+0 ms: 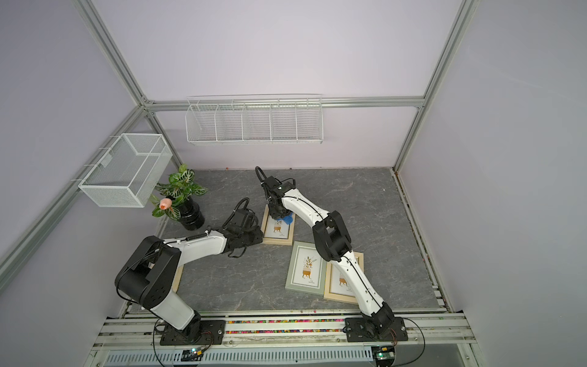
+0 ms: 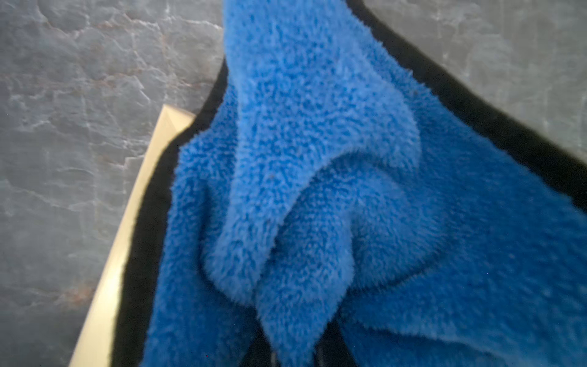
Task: Wipe the picture frame with a cloth
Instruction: Wipe the dirt from the picture frame.
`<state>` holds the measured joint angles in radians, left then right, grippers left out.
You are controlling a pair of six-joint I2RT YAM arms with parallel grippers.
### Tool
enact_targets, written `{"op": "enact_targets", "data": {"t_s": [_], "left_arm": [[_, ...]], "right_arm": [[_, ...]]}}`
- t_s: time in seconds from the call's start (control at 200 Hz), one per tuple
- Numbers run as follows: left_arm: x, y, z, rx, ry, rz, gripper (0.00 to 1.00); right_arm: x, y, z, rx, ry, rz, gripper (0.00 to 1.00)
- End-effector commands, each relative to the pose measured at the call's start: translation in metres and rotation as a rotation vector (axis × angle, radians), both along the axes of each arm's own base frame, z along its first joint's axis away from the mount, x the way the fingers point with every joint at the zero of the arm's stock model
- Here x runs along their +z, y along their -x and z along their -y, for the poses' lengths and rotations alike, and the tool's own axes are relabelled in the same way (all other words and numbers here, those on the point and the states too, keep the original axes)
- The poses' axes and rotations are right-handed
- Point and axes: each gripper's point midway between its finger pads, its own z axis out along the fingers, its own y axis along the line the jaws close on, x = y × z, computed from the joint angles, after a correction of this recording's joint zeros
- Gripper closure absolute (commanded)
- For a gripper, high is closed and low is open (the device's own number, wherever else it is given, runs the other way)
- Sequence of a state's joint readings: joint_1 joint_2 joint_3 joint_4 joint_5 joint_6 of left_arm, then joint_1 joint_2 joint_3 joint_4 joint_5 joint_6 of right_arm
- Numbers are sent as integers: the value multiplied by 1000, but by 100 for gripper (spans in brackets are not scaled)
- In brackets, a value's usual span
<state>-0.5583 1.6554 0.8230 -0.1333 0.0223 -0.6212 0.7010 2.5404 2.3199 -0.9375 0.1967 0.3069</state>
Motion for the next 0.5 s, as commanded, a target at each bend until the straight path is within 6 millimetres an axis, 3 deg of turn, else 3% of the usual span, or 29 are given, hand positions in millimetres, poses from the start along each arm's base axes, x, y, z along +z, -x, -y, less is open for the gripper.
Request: {"op": "enact_targets", "data": {"t_s": [0.0,0.19,0.35,0.495], "left_arm": [[-19,14,3,-68,-37,-82,57],[-29,13,8,-76,-25,-98,56],[-42,13,-5,-48,-129,-125,64],[-58,21,-27,-16,-248,-161,71]], "right_arm": [[-14,9,-4,4,-26,-41,93],[-16,12,-3,5,-28,-44,93],[-14,15,-3,3,-31,-43,93],[-5,11,11,-17,7,-15,93]]}}
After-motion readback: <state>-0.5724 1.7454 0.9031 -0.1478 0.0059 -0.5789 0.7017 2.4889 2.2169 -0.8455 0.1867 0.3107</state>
